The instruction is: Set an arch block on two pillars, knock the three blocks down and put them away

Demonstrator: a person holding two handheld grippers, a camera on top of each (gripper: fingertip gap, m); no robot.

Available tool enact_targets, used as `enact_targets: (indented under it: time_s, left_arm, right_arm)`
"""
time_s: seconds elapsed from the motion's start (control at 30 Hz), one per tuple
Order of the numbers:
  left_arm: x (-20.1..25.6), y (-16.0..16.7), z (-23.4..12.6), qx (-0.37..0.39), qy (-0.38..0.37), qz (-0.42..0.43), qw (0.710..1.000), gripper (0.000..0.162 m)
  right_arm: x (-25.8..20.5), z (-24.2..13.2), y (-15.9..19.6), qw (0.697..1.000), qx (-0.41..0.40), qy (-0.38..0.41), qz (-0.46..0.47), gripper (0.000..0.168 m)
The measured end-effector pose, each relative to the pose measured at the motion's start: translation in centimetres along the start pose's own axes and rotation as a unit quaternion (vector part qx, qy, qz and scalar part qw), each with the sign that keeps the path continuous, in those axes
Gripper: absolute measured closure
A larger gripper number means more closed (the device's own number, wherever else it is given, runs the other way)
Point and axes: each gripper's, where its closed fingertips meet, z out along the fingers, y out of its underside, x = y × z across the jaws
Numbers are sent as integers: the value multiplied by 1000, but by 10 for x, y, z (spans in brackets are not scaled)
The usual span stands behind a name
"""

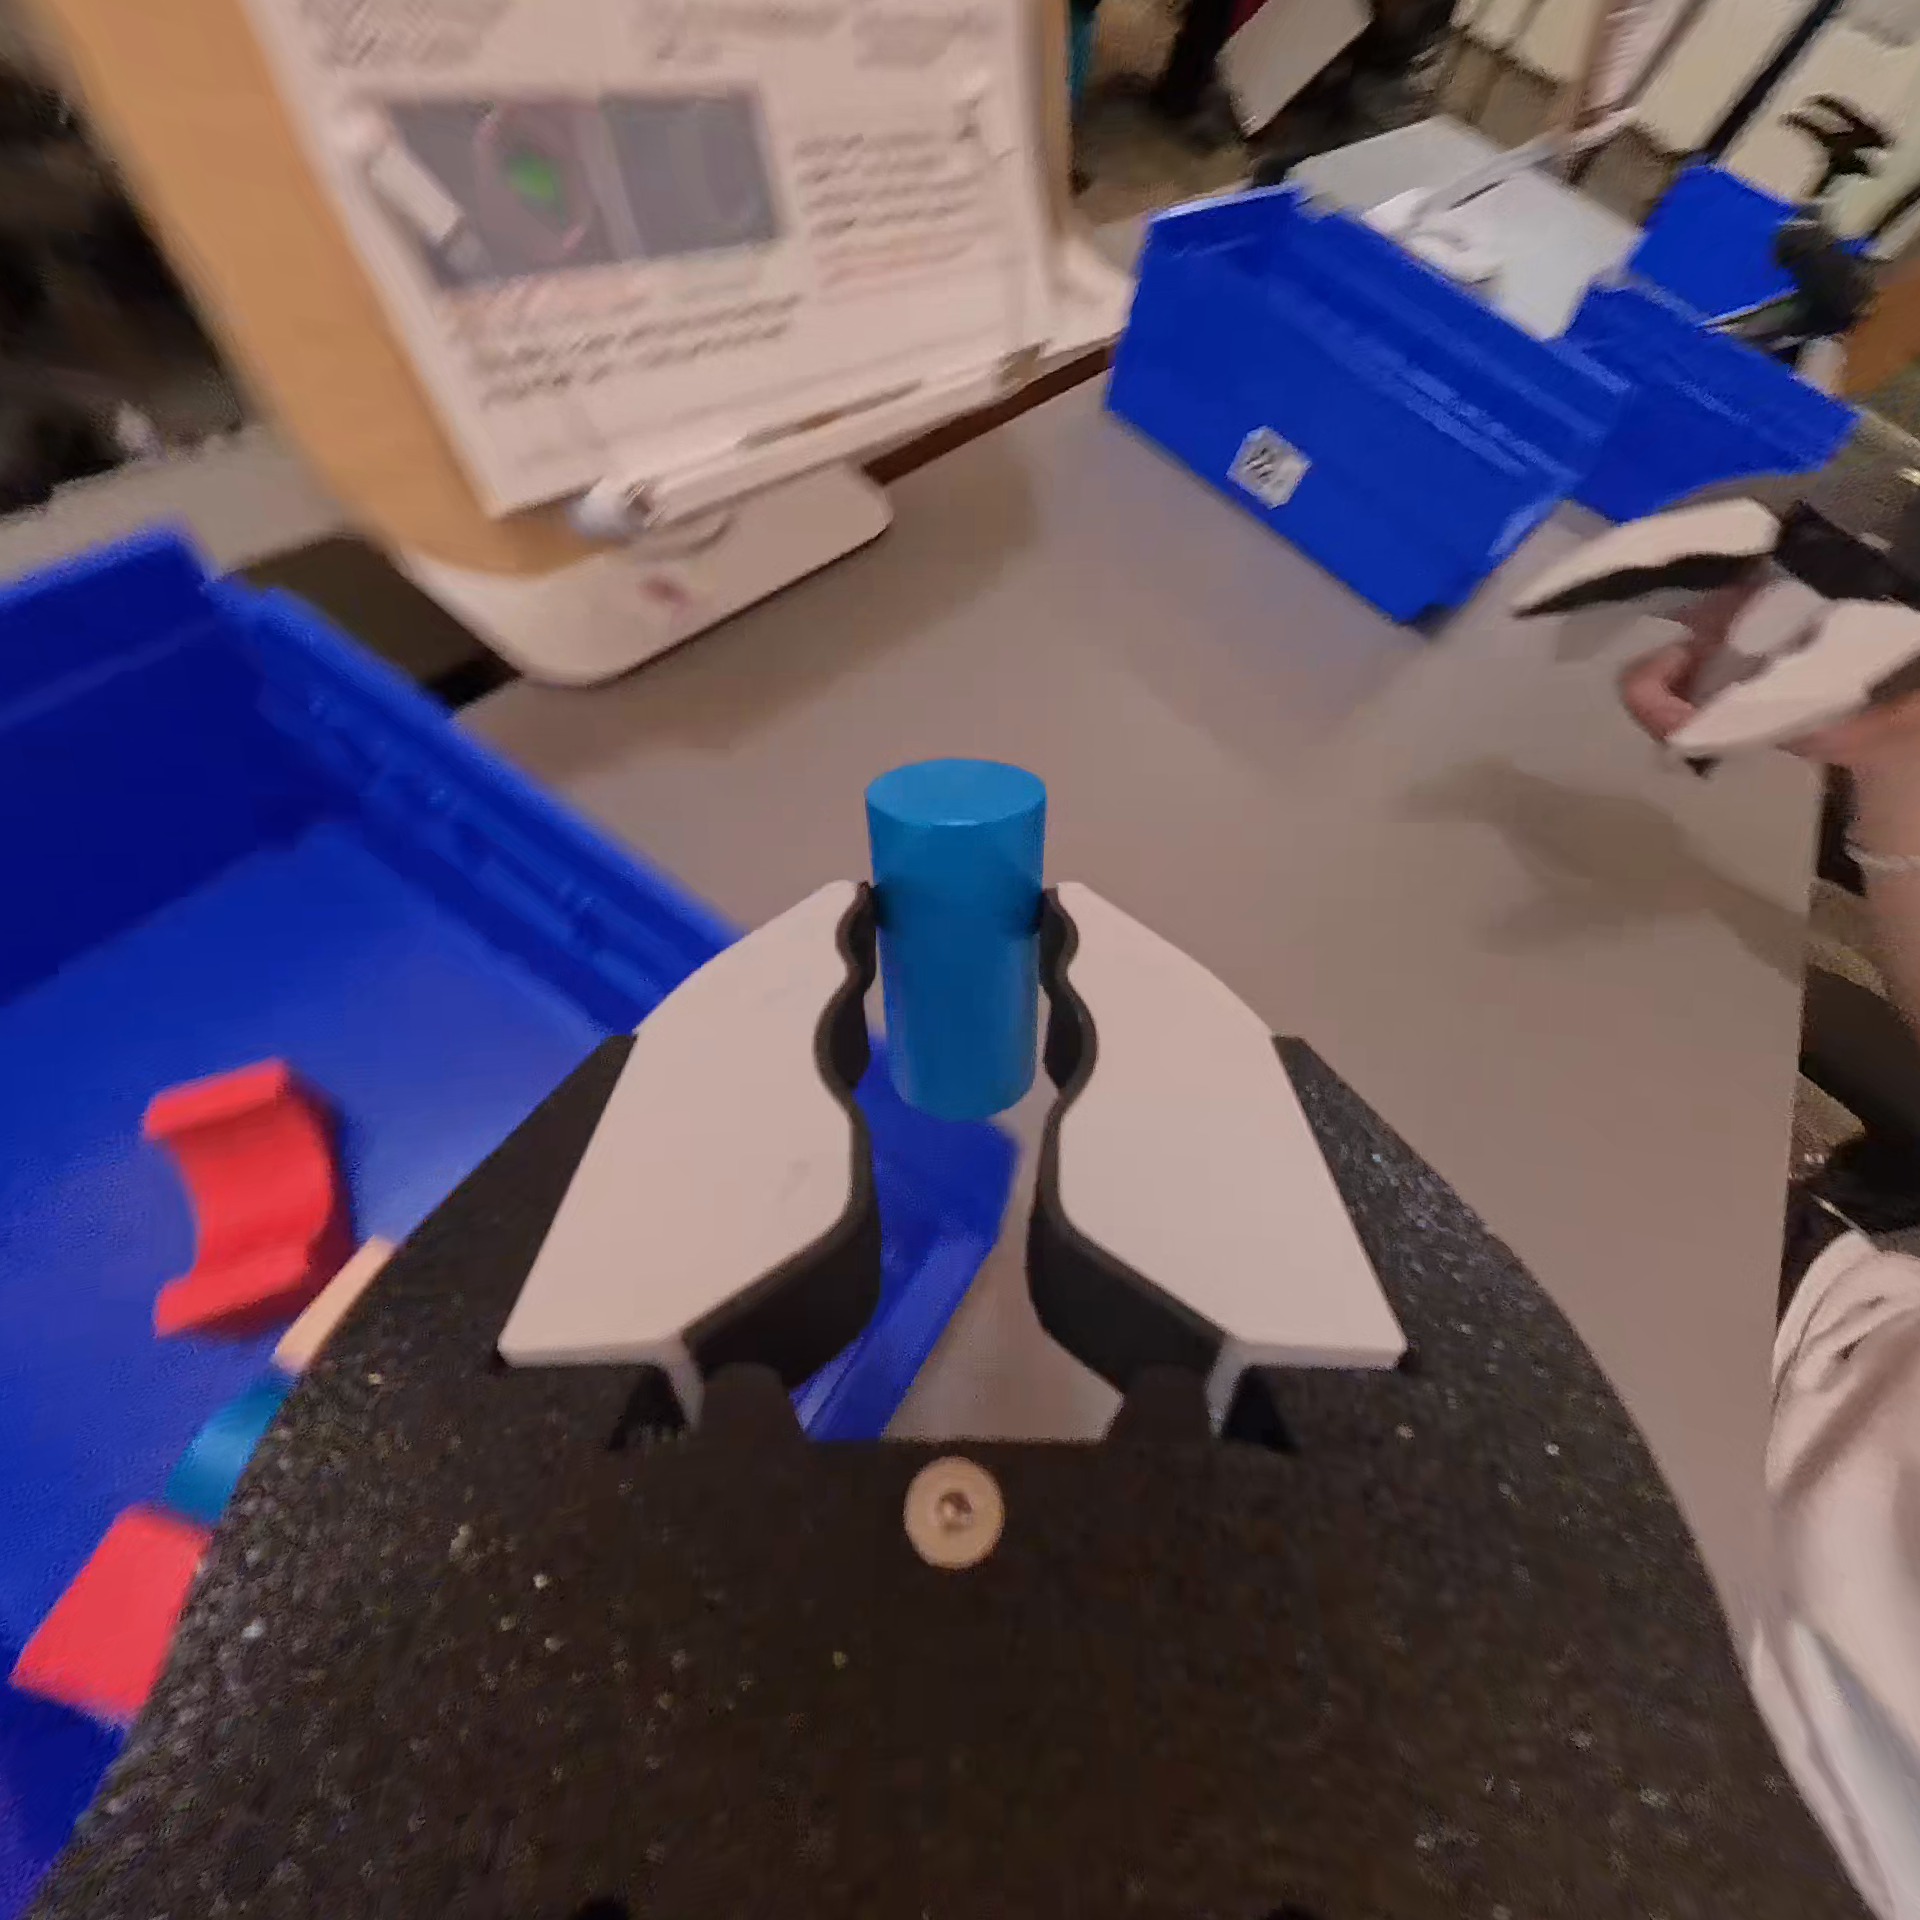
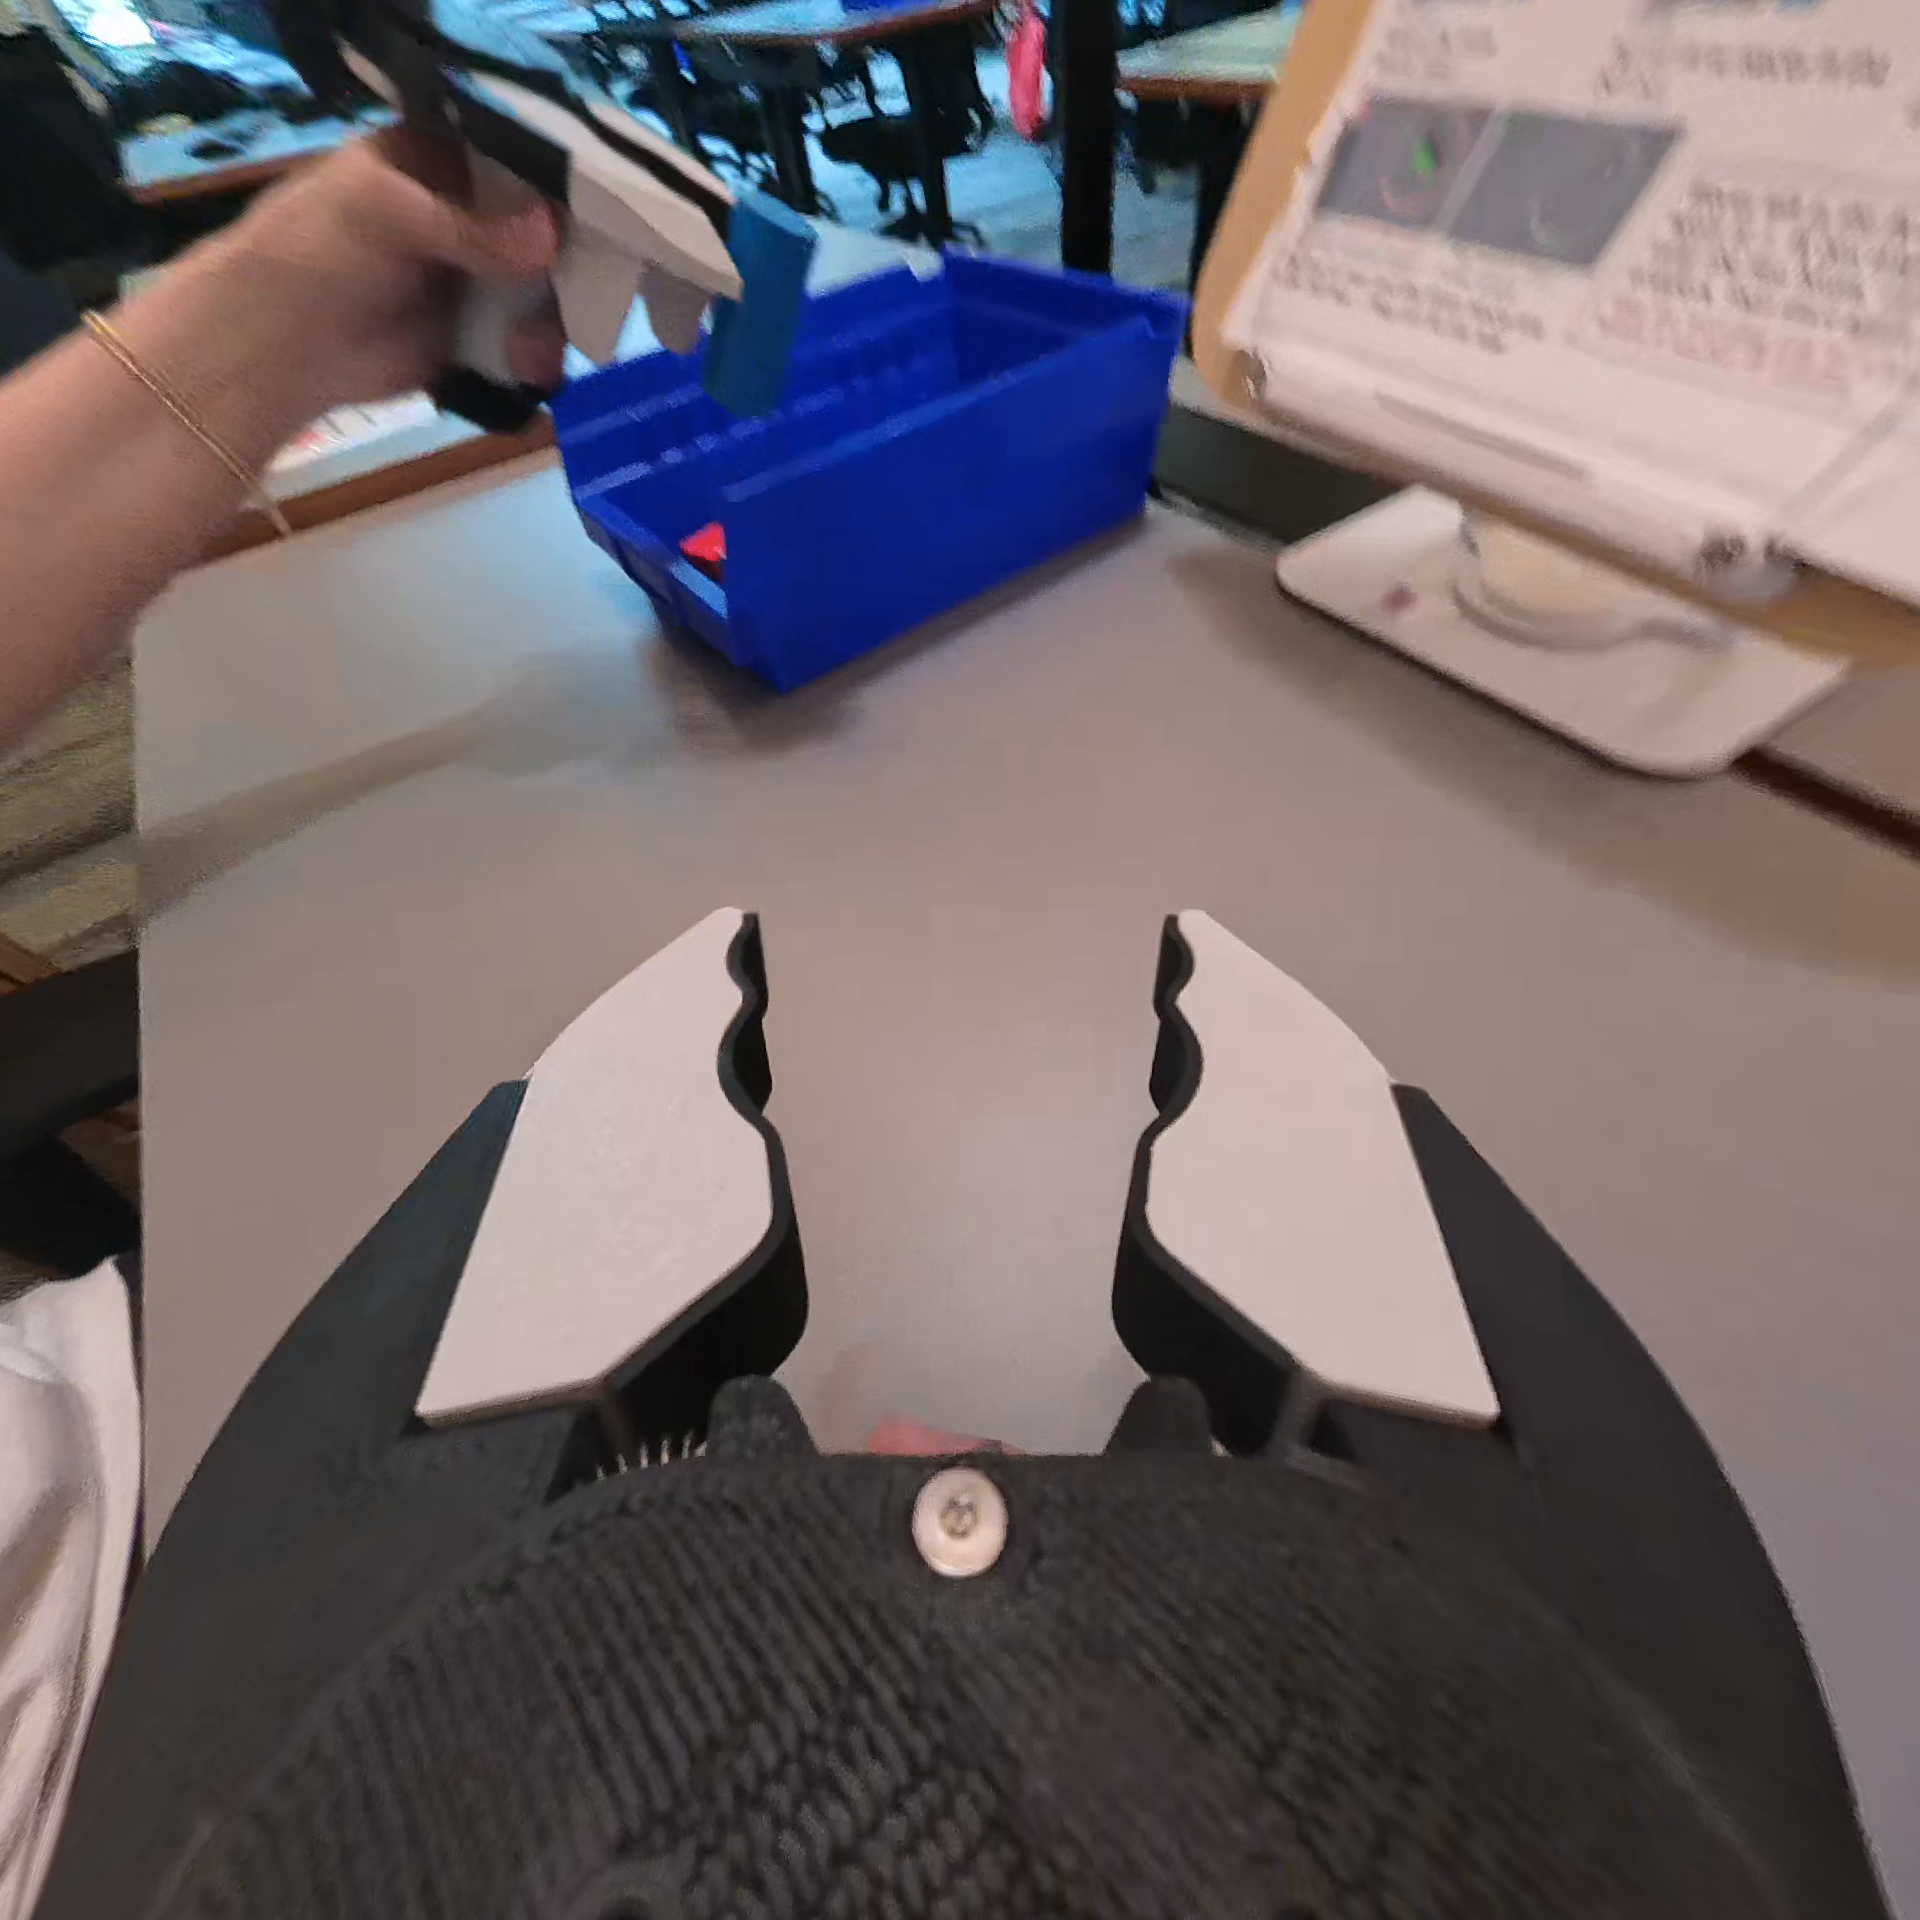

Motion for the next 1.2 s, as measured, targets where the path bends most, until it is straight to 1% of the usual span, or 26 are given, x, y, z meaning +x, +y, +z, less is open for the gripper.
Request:
enact_targets:
  time_s: [0.1, 0.2, 0.3, 0.4, 0.6, 0.73, 0.83, 0.9, 1.03, 1.1, 1.13, 1.17, 1.2]
  left_arm:
    - [56, -13, 9, 53, 81, 78, 992, 132]
    - [112, -9, 27, 74, 154, 156, 973, 132]
    - [150, 1, 48, 77, 190, 211, 956, 132]
    - [174, 9, 64, 73, 218, 228, 946, 132]
    - [189, 18, 84, 68, 239, 234, 940, 132]
    - [195, 19, 92, 72, 249, 235, 937, 132]
    - [198, 19, 95, 75, 253, 236, 935, 132]
    - [199, 19, 98, 74, 255, 236, 935, 132]
    - [200, 21, 103, 70, 253, 237, 936, 132]
    - [200, 21, 107, 70, 240, 238, 938, 132]
    - [199, 19, 109, 80, 227, 238, 941, 130]
    - [197, 15, 111, 93, 210, 235, 945, 111]
    - [194, 12, 112, 102, 193, 232, 948, 102]
  right_arm:
    - [-13, 13, -43, 997, 45, -31, -59, 101]
    - [-34, 29, -71, 987, 61, -97, -112, 108]
    - [-52, 43, -75, 975, 41, -155, -154, 108]
    - [-64, 49, -68, 964, 23, -189, -184, 109]
    - [-62, 49, -53, 960, 4, -196, -202, 128]
    - [-61, 48, -50, 960, 4, -203, -193, 131]
    - [-59, 49, -41, 958, -16, -208, -196, 132]
    - [-60, 49, -38, 957, -16, -213, -199, 136]
    - [-56, 48, -34, 955, -33, -210, -205, 137]
    - [-52, 47, -31, 955, -41, -201, -213, 137]
    - [-49, 47, -33, 956, -39, -192, -220, 137]
    - [-44, 45, -33, 956, -43, -181, -225, 137]
    - [-37, 43, -32, 956, -52, -173, -229, 137]
